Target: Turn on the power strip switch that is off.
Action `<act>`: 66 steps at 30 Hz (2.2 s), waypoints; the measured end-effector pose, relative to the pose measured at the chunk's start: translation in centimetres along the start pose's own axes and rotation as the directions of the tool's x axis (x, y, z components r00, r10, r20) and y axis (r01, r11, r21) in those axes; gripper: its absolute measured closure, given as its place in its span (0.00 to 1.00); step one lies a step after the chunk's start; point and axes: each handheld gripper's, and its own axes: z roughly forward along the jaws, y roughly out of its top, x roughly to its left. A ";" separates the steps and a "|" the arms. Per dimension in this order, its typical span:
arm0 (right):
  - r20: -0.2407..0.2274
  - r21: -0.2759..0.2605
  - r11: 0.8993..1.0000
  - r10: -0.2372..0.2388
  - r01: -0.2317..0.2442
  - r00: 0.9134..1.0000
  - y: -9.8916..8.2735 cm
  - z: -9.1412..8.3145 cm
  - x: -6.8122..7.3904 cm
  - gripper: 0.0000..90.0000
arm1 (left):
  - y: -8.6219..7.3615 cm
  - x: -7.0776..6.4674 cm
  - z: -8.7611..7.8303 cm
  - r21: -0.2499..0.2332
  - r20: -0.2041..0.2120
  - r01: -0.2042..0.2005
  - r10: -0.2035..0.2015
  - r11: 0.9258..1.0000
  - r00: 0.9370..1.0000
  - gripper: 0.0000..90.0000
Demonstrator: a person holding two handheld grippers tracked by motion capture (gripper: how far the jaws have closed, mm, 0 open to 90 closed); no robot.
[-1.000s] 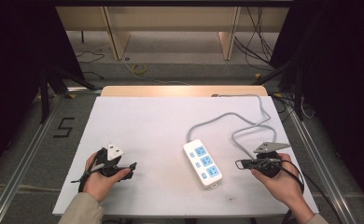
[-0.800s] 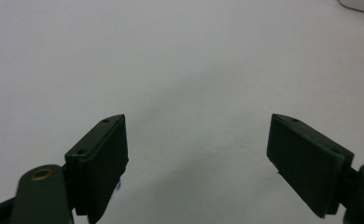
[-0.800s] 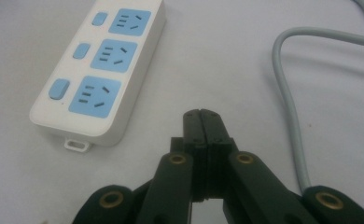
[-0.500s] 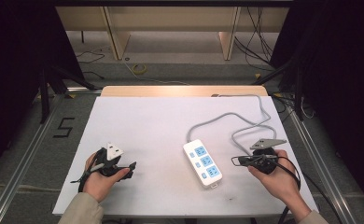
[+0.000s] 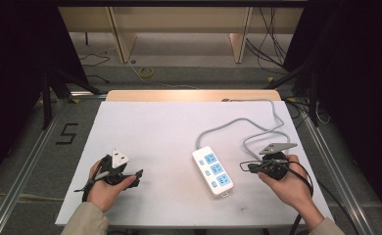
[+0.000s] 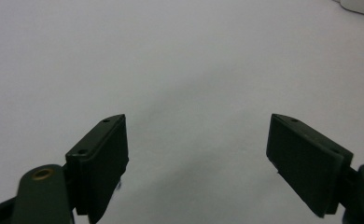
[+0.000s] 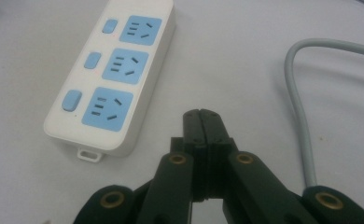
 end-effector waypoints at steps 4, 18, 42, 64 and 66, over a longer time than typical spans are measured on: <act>-0.003 0.003 1.000 0.001 0.000 1.000 0.2 0.0 0.1 1.00 | 0.0 0.0 0.0 -0.001 -0.001 0.000 0.000 1.000 1.000 0.23; -0.019 0.017 1.000 -0.007 0.007 1.000 1.1 0.3 0.7 1.00 | 0.0 0.0 0.0 -0.005 -0.002 0.003 -0.003 1.000 1.000 0.23; -0.041 0.039 0.999 -0.018 0.019 0.999 2.3 0.6 1.5 1.00 | 0.1 -0.1 -0.1 -0.005 -0.005 -0.008 0.008 1.000 1.000 0.23; -0.063 0.058 0.998 -0.030 0.034 0.998 3.2 0.9 2.3 1.00 | 0.1 -0.1 -0.1 -0.006 -0.005 -0.010 0.010 1.000 1.000 0.23; -0.063 0.061 0.998 -0.031 0.035 0.998 3.3 0.9 2.4 1.00 | 0.1 -0.1 -0.1 -0.006 -0.005 -0.010 0.010 1.000 1.000 0.23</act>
